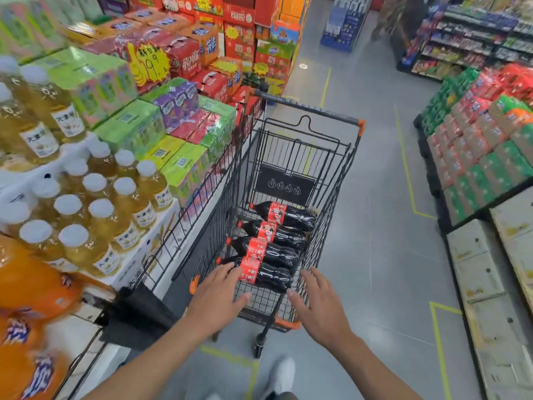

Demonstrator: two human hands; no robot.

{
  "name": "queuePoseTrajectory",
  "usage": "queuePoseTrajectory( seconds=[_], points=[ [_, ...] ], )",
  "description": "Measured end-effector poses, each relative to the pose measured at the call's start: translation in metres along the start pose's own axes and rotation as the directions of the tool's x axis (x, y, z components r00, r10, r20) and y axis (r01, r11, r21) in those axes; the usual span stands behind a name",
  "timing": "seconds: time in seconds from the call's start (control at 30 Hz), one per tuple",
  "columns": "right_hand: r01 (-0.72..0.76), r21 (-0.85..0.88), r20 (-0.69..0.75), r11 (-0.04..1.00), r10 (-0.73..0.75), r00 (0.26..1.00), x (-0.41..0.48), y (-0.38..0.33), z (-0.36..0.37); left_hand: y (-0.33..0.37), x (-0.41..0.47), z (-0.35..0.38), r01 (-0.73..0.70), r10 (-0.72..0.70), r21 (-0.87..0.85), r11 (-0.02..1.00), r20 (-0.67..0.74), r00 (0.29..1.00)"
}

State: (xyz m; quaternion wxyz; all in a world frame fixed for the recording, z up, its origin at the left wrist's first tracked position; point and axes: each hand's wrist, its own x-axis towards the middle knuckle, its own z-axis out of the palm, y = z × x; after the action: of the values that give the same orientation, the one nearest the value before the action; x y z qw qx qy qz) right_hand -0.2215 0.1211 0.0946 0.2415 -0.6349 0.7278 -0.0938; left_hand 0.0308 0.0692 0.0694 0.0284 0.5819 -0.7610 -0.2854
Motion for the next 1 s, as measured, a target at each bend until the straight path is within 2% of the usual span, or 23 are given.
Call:
queuePoseTrajectory(
  seconds=[0.23, 0.33, 0.43, 0.63, 0.87, 1.0],
  points=[
    [0.098, -0.043, 0.170, 0.994, -0.089, 0.981, 0.106, 0.024, -0.001, 0.006, 0.072, 0.010, 0.202, -0.198, -0.078, 0.976, 0.060, 0.978],
    [0.170, -0.081, 0.277, 0.982, -0.142, 0.950, 0.152, 0.035, 0.000, 0.008, 0.103, 0.020, 0.312, -0.300, -0.186, 0.932, 0.090, 0.950],
    [0.245, -0.118, 0.379, 0.962, -0.184, 0.907, 0.190, 0.045, 0.007, 0.011, 0.125, 0.030, 0.426, -0.410, -0.311, 0.850, 0.119, 0.904],
    [0.300, -0.130, 0.503, 0.945, -0.198, 0.841, 0.238, 0.057, 0.029, 0.003, 0.150, 0.049, 0.580, -0.563, -0.457, 0.674, 0.190, 0.804],
    [0.319, -0.176, 0.625, 0.931, -0.145, 0.767, 0.272, 0.062, 0.067, -0.025, 0.180, 0.072, 0.682, -0.635, -0.496, 0.537, 0.295, 0.714],
    [0.301, -0.210, 0.645, 0.930, -0.100, 0.758, 0.285, 0.058, 0.087, -0.045, 0.204, 0.088, 0.730, -0.665, -0.533, 0.428, 0.361, 0.654]
  ],
)
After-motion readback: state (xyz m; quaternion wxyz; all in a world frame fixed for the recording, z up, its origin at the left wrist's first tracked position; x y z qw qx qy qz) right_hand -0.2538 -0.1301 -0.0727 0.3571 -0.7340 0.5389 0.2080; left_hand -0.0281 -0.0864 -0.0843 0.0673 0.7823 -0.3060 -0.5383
